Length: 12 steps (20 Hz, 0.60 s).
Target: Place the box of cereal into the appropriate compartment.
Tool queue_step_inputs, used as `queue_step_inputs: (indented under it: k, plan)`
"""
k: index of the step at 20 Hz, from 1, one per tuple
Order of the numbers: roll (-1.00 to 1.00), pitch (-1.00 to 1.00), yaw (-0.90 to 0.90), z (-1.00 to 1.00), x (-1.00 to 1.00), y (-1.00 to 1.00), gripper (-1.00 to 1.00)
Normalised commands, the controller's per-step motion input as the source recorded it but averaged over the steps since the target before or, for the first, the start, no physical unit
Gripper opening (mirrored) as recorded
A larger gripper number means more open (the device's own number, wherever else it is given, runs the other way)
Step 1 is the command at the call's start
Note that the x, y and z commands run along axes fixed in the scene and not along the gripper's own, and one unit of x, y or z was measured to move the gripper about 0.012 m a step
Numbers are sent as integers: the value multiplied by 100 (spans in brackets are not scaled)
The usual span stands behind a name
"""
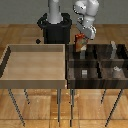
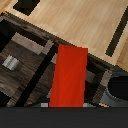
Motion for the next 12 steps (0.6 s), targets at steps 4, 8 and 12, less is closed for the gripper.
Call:
queue_step_inputs:
  k: [4,8,12]
  plan:
    - [0,0,0,0,0,100,-100]
    - [0,0,0,0,0,100,-100]
    - [0,0,0,0,0,100,-100]
